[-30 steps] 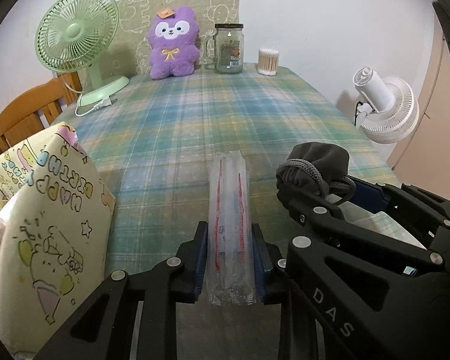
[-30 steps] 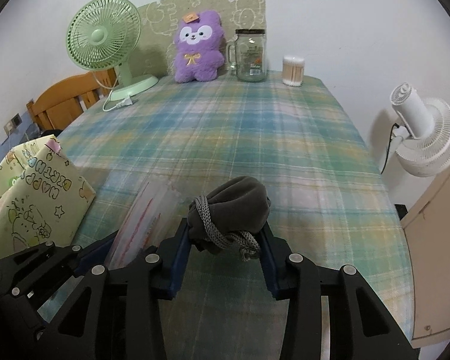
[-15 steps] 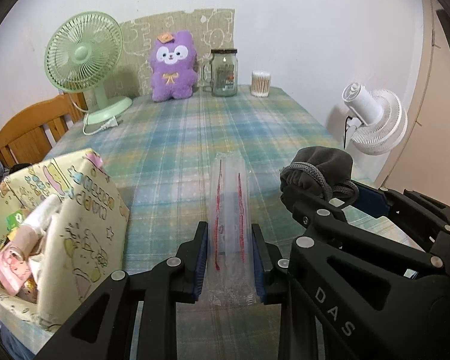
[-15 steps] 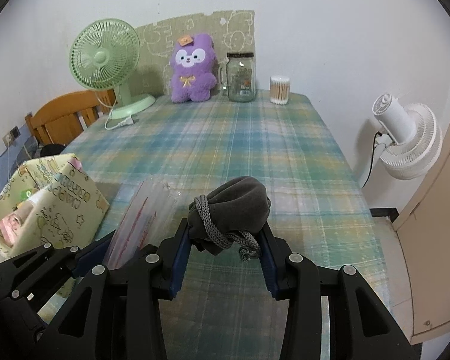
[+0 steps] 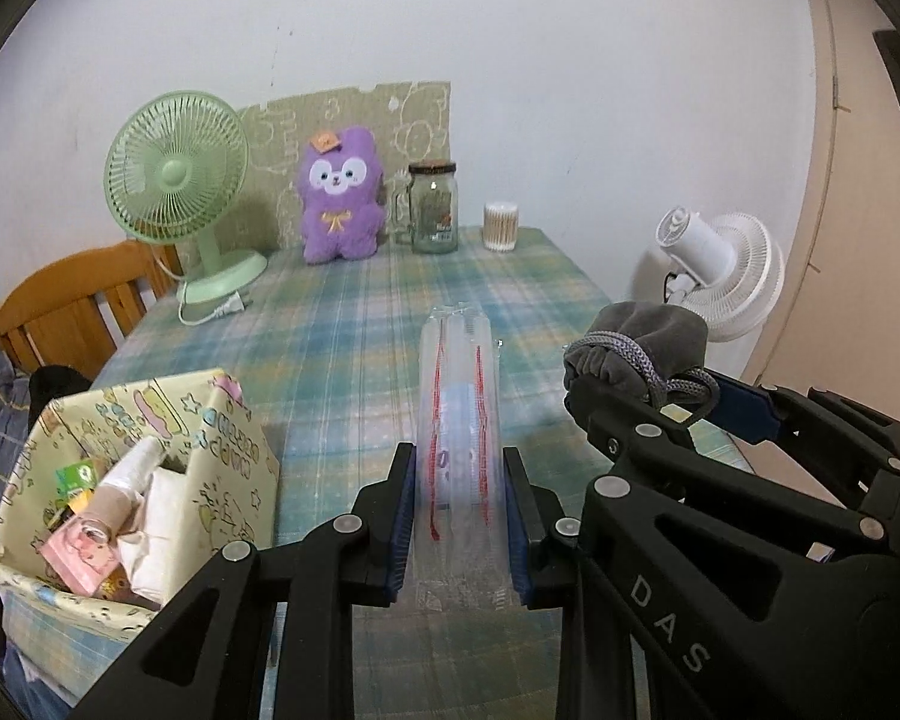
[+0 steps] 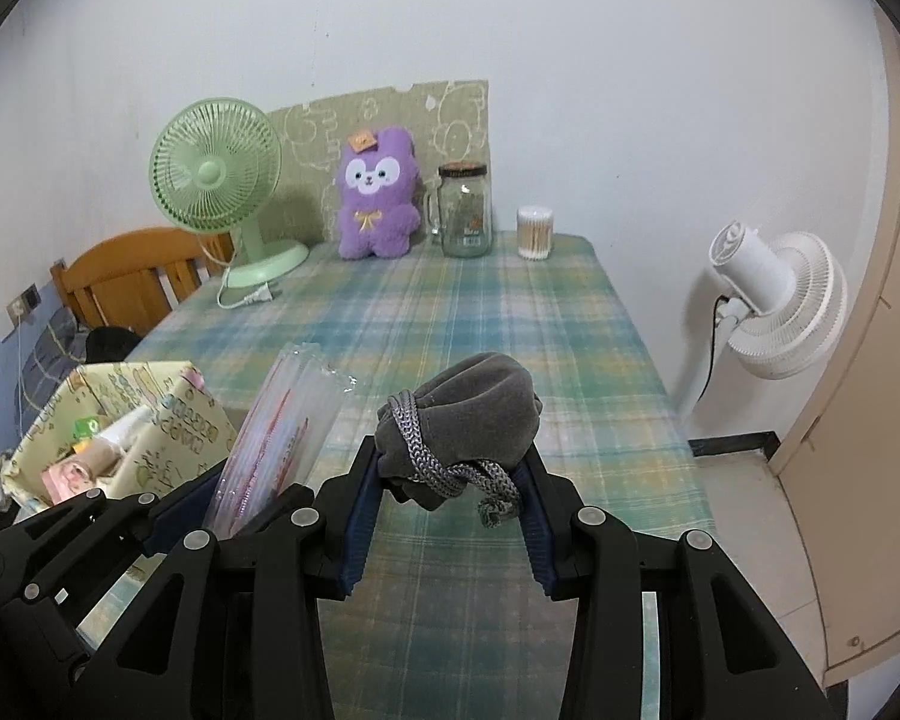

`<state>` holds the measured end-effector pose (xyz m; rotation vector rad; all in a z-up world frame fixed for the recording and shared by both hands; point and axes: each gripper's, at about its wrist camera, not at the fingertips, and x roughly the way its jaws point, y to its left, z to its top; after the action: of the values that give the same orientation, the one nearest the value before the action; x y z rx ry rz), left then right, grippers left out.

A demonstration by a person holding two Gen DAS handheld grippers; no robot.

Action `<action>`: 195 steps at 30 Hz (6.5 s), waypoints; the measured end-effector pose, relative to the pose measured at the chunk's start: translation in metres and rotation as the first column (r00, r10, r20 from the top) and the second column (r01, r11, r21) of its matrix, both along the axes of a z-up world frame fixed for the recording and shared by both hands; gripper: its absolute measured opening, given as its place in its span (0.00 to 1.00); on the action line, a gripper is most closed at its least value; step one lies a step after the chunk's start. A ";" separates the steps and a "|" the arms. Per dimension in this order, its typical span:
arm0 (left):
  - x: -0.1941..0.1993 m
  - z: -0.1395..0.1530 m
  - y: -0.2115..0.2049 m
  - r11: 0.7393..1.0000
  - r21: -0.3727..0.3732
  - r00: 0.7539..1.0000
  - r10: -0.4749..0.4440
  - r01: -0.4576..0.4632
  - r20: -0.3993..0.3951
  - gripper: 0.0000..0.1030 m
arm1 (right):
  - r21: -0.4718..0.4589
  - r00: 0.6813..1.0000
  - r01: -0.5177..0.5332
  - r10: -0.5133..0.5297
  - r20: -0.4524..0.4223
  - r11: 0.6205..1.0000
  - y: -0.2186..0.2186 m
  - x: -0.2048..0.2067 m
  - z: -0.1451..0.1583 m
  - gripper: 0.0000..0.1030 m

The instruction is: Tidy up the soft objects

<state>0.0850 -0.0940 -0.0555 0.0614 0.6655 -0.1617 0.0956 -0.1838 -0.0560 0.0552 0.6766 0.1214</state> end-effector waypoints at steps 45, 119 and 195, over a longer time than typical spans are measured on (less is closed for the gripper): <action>-0.024 0.063 0.081 1.000 -0.011 0.988 -0.018 0.020 0.152 0.25 | 0.014 0.990 0.058 -0.060 0.127 0.998 0.074 -0.029 0.073 0.44; -0.001 -0.022 0.227 0.964 0.065 0.963 0.262 -0.258 -0.062 0.75 | 0.067 0.936 -0.336 0.341 -0.092 0.939 0.235 0.022 -0.015 0.57; -0.098 0.102 0.098 0.995 -0.033 0.954 0.097 -0.091 0.284 1.00 | 0.042 0.934 0.141 -0.147 0.327 0.989 0.011 -0.126 0.113 0.98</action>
<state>-0.0134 0.0038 0.0465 0.0335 0.3769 -0.0649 -0.0306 -0.1724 0.0574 0.0996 0.3345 -0.0059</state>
